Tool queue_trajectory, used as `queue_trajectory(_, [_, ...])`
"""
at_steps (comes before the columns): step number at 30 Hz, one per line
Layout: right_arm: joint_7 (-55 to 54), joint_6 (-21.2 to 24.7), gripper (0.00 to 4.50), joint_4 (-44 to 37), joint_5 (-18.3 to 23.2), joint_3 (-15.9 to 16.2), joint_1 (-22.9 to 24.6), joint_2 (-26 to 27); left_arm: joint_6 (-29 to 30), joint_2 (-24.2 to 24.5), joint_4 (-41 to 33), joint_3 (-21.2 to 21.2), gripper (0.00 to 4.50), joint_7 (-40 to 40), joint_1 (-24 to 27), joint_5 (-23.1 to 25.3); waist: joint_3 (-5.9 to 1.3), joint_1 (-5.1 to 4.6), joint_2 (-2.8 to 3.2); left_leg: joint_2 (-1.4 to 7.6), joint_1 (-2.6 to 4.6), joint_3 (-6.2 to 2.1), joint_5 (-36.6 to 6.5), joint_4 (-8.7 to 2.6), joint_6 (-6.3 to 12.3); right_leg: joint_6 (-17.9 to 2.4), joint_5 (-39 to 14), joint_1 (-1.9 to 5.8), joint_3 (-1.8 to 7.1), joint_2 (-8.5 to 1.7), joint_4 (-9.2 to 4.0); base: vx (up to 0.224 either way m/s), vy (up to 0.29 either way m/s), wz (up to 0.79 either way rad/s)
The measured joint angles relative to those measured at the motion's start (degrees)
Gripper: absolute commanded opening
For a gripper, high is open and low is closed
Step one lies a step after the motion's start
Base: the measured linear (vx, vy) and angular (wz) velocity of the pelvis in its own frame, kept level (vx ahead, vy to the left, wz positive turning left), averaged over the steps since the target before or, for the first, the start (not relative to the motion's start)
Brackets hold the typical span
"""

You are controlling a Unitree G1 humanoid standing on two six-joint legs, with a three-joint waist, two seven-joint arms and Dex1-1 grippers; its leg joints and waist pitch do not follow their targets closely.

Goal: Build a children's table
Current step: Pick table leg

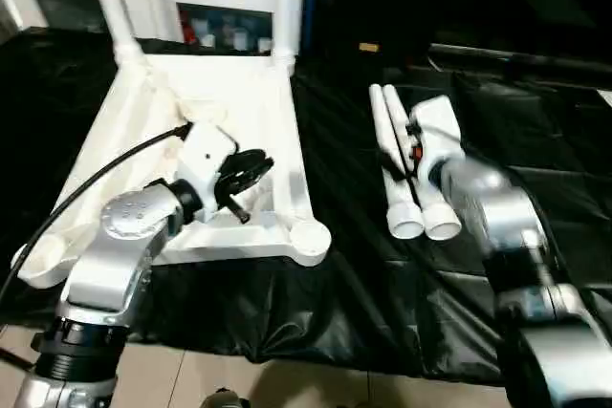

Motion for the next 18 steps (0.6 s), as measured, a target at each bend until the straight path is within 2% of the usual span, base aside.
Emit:
queue_trajectory(3, [-2.4, 0.4, 4.47, 4.3, 0.0, -0.4, -1.8, 1.1, 0.9, 0.3, -1.0, -0.2, 0.86, -0.1, 0.0, 0.1, 0.0, -0.11, 0.0, 0.0, -0.12, 0.0, 0.0, 0.03, 0.0, -0.1, 0.0, -0.09, 0.01, 0.0, 0.0, 0.0, 0.0, 0.0])
queue_trajectory(6, [-5.3, 3.7, 4.47, 11.3, 1.0, -2.6, -6.3, 2.6, 3.1, 1.6, -3.2, -1.6, 0.86, -2.0, 0.5, -0.4, 0.02, -0.19, -0.07, 0.0, -0.14, 0.03, 0.0, 0.04, 0.02, -0.1, -0.1, -0.13, 0.02, 0.0, 0.0, 0.0, 0.0, 0.0])
queue_trajectory(9, [-6.3, 5.1, 4.47, 15.9, 2.4, -4.0, -8.9, 3.4, 5.6, 3.4, -6.6, -3.1, 0.86, -4.9, 1.6, -2.2, 0.01, -0.03, -0.15, 0.0, -0.14, 0.03, 0.0, 0.01, 0.03, -0.1, -0.2, -0.13, 0.02, 0.0, 0.01, 0.0, 0.0, 0.0])
queue_trajectory(12, [-6.6, 5.2, 4.47, 19.6, 3.4, -5.5, -9.3, 3.7, 8.2, 5.0, -10.2, -4.6, 0.86, -7.4, 3.2, -3.9, -0.02, 0.22, -0.23, 0.0, -0.17, 0.03, 0.0, 0.02, 0.02, -0.1, -0.2, -0.12, 0.01, 0.0, 0.05, 0.0, 0.0, 0.0])
queue_trajectory(18, [-7.1, 5.3, 4.47, 24.9, 3.3, -5.6, -10.8, 3.9, 11.4, 6.2, -12.7, -5.0, 0.86, -8.7, 4.0, -5.5, 0.01, 0.04, -0.28, 0.01, -0.15, 0.03, 0.0, 0.2, 0.0, -0.1, -0.1, -0.12, 0.02, -0.02, 0.21, 0.0, 0.0, 0.0])
